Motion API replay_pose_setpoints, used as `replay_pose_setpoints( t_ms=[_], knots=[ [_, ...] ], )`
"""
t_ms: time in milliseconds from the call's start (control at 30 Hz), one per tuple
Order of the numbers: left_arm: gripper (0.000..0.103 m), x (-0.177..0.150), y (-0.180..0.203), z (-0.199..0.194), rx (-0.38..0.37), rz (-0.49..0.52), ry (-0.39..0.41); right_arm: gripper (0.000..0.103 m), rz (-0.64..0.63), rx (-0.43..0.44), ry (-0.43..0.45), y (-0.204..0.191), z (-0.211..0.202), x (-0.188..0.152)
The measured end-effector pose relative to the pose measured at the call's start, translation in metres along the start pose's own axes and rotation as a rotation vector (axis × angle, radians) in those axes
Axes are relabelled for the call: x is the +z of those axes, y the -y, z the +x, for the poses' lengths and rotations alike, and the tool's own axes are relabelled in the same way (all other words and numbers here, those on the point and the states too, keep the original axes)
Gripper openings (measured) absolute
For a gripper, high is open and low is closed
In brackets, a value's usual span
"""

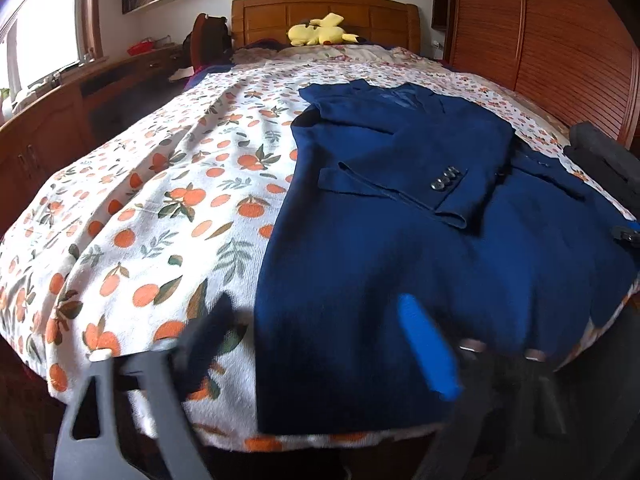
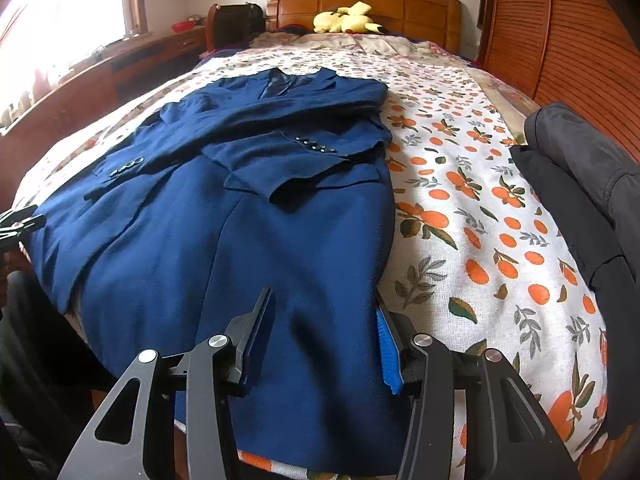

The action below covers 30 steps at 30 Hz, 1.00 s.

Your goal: Fold large clothes

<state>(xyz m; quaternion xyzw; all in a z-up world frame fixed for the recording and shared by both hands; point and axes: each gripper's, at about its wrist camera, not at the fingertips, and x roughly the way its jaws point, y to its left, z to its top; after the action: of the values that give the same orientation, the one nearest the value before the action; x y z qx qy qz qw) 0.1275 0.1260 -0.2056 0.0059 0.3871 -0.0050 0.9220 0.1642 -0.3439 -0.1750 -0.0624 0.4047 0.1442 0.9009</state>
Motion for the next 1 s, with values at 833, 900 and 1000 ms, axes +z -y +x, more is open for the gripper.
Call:
replay_pose_setpoints(
  t_ms=[833,900,1000],
  knots=[
    [0.029,-0.024,-0.021,-0.014,-0.047,-0.029,0.000,0.051,0.021,-0.030,-0.042,-0.002,0.008,-0.009],
    [0.024,-0.022,-0.017,-0.015,-0.053,-0.003,-0.004,0.051,0.024,-0.026,-0.049,-0.002,0.006,-0.010],
    [0.010,-0.019,-0.016,-0.016,-0.053,-0.007,-0.008,0.051,0.020,-0.019,-0.055,-0.002,0.003,-0.012]
  ],
)
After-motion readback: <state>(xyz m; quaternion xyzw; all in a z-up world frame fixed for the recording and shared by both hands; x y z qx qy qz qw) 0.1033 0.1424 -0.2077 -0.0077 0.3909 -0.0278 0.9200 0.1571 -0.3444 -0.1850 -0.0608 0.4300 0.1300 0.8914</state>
